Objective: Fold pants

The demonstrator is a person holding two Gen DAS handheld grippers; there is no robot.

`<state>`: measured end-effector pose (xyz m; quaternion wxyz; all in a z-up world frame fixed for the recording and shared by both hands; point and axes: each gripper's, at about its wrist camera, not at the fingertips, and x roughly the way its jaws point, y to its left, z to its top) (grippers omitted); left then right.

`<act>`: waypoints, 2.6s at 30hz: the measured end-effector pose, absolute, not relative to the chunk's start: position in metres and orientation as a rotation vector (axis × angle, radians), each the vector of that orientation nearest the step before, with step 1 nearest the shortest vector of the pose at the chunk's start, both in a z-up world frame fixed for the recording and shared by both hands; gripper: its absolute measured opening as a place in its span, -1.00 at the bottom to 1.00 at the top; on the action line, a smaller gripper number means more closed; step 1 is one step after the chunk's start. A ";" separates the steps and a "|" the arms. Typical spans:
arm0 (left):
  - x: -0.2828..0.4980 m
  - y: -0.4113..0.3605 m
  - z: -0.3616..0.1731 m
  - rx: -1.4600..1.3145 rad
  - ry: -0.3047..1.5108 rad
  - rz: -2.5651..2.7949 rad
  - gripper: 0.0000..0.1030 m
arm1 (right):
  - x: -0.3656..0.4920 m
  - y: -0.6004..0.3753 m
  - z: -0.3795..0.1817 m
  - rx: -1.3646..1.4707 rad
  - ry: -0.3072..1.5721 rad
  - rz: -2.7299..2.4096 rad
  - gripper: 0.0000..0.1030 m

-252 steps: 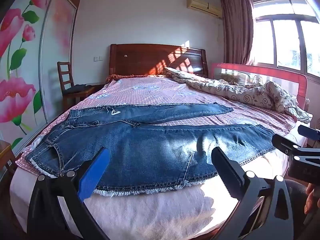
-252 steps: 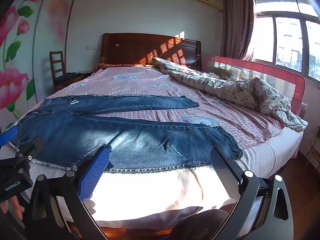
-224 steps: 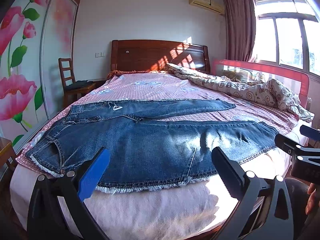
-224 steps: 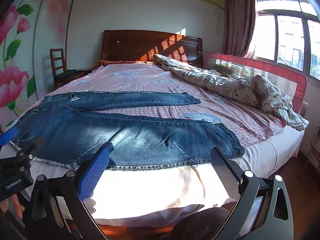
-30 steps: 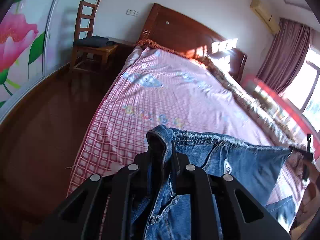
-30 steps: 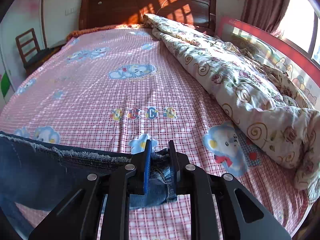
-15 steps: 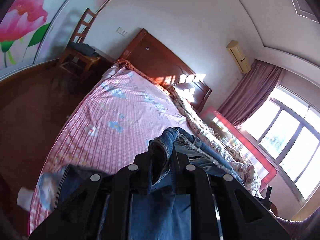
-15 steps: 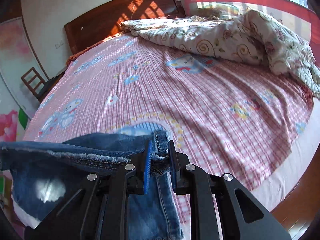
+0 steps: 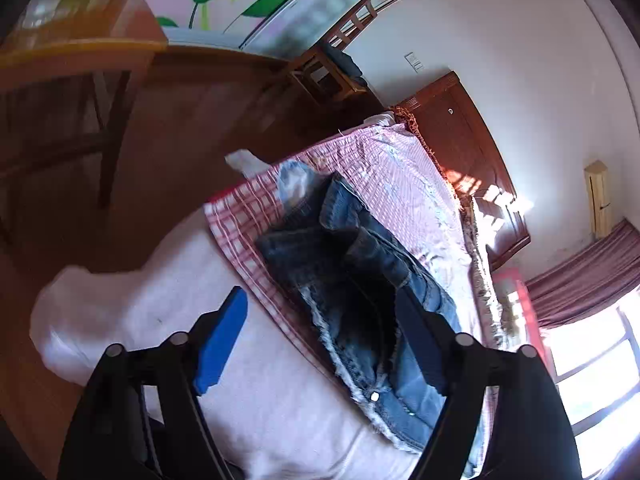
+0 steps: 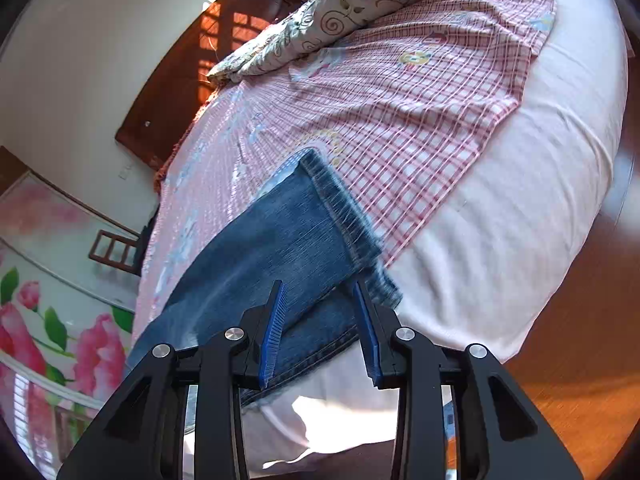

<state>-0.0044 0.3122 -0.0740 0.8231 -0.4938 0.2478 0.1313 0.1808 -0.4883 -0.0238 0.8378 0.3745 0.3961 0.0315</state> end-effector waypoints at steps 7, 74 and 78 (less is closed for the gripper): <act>0.027 0.295 -0.089 -1.312 0.434 0.167 0.72 | 0.169 -0.427 -0.028 0.843 0.894 0.203 -0.34; 0.126 0.340 -0.092 -0.907 0.640 0.292 -0.61 | 0.183 -0.479 -0.081 0.974 0.867 -0.106 -1.00; 0.121 0.353 -0.087 -0.965 0.561 0.322 -0.67 | 0.185 -0.481 -0.083 0.969 0.889 -0.080 -1.00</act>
